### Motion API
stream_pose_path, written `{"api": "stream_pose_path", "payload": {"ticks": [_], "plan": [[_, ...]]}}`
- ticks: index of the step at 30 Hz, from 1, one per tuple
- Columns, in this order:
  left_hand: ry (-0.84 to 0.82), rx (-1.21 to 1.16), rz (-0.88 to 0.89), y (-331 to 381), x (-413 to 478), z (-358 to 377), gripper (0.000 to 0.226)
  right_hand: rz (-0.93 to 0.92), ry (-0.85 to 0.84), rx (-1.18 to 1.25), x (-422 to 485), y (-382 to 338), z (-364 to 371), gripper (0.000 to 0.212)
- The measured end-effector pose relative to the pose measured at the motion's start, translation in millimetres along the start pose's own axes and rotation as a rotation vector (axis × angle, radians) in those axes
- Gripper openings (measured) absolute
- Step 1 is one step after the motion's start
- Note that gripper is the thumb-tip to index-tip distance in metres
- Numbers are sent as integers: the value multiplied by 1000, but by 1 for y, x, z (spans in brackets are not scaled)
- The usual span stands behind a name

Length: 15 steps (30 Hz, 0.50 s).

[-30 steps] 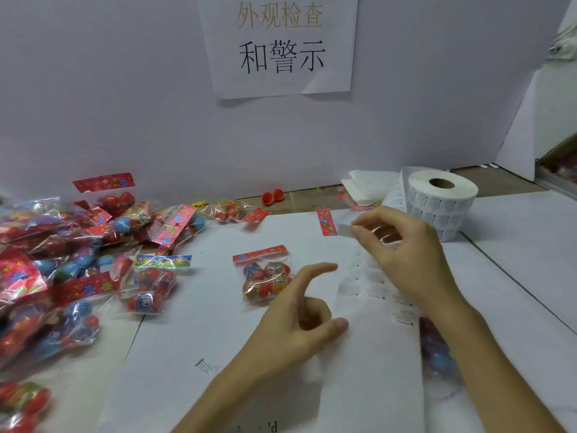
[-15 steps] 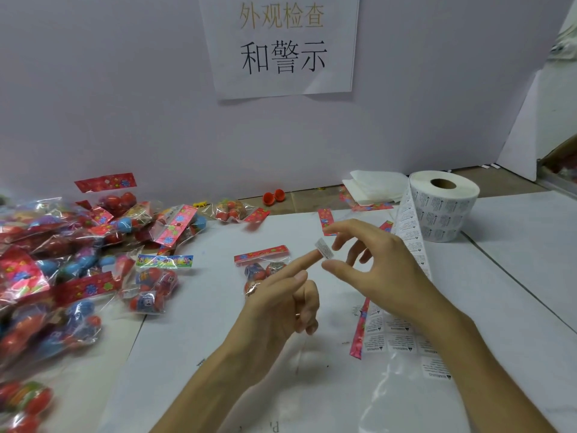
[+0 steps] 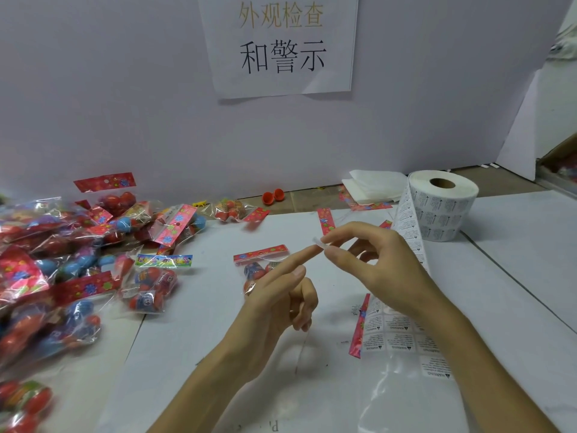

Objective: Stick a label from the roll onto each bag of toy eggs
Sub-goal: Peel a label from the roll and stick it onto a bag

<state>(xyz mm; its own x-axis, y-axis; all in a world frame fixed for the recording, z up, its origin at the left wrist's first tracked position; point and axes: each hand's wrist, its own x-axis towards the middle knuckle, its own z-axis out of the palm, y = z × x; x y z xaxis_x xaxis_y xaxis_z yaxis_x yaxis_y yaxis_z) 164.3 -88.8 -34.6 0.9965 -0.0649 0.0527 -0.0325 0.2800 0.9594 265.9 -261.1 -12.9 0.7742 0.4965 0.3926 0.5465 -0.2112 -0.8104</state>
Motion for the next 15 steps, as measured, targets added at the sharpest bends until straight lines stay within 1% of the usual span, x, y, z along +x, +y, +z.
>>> {"api": "stream_pose_path", "payload": {"ticks": [1,4,5,8,10,13,15], "plan": [[1,1,3,0,0,0,43,7,10,6,0,0,-1,31],[12,11,-1,0,1,-1,40,42,57,12,3,0,-2,10],[15,17,-2,-1,1,-1,40,46,64,1,4,0,-2,8],[28,60,-9,-2,2,0,48,57,37,2,2,-3,-1,7],[41,95,-11,-3,1,0,57,67,25,7,1,-4,0,14],[66,122,-16,-4,1,2,55,54,51,-2,0,-6,1,7],[130,135,0,-3,2,1,50,31,94,17,-1,-8,1,5]]}}
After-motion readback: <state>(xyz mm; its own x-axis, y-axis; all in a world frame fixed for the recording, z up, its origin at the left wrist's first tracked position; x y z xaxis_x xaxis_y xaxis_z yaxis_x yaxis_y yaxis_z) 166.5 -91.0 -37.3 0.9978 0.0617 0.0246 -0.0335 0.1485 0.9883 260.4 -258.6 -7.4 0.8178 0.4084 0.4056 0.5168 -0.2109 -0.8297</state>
